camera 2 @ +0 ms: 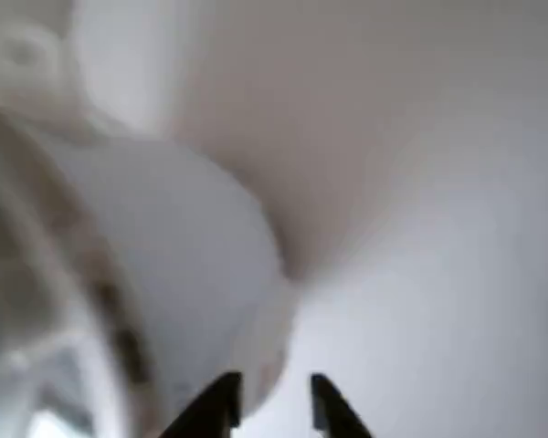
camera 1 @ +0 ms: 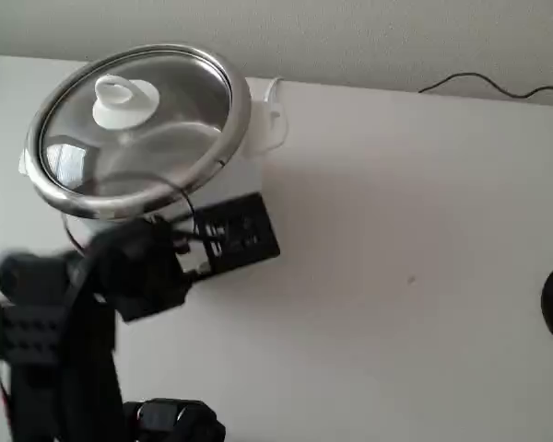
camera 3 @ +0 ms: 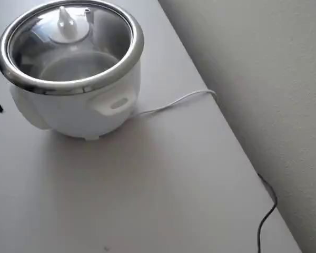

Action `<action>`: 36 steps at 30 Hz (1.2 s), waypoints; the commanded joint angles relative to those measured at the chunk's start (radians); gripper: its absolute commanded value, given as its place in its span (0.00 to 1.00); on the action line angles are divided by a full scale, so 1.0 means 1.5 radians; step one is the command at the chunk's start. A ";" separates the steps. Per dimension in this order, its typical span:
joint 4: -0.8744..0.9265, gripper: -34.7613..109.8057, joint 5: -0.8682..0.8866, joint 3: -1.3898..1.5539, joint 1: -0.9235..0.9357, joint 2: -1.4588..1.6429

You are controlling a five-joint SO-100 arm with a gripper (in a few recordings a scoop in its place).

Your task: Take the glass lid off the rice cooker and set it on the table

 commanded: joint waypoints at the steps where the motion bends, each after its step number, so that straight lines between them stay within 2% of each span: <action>1: 0.060 0.32 -0.005 -0.237 0.015 -0.062; 4: 0.031 0.32 0.035 -0.317 -0.065 -0.147; 10: -0.152 0.32 0.111 -0.315 -0.168 -0.224; 12: -0.197 0.36 0.128 -0.314 -0.187 -0.252; 23: -0.387 0.37 0.190 -0.318 -0.201 -0.338; 27: -0.420 0.37 0.206 -0.331 -0.206 -0.367; 36: -0.395 0.37 0.232 -0.447 -0.258 -0.460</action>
